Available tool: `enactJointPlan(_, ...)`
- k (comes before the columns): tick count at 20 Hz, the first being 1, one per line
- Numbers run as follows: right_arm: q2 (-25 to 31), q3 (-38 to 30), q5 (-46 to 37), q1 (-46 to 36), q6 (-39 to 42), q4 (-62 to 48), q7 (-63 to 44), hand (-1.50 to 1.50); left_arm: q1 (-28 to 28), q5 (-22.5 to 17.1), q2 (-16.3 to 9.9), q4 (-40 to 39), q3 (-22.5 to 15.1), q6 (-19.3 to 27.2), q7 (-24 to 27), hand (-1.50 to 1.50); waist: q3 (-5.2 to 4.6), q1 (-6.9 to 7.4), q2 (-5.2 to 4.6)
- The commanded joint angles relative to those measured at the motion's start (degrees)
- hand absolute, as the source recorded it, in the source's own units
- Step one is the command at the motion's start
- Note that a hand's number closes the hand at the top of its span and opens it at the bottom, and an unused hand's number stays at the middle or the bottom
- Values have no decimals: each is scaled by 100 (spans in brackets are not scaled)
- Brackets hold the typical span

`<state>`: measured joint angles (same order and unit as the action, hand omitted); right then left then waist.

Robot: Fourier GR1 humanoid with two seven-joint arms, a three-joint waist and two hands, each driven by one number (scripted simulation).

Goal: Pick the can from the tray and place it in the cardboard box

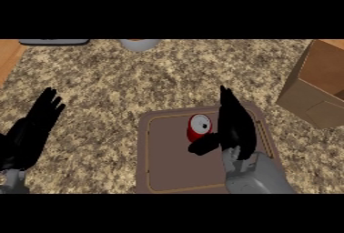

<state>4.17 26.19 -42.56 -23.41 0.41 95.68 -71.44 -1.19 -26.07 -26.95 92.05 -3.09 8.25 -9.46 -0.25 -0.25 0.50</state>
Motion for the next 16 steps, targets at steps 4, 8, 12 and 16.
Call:
enactJointPlan(4,-405,-289,-437,-647,853,-90,-1377,-150,151,9,-94,-51,192,-159,102,0,8,27,-14)
enactJointPlan(8,-410,-242,-451,-656,981,-290,-1378,-150,65,-30,47,58,98,-139,-16,0,12,26,-18)
enactJointPlan(12,-412,-125,-480,-455,879,-591,-1378,-150,117,-20,36,126,148,-170,20,0,12,68,-20)
enactJointPlan(16,-412,-255,-322,-550,1110,-520,-1379,-150,-145,-21,59,-38,154,-124,-193,0,13,-3,-14)
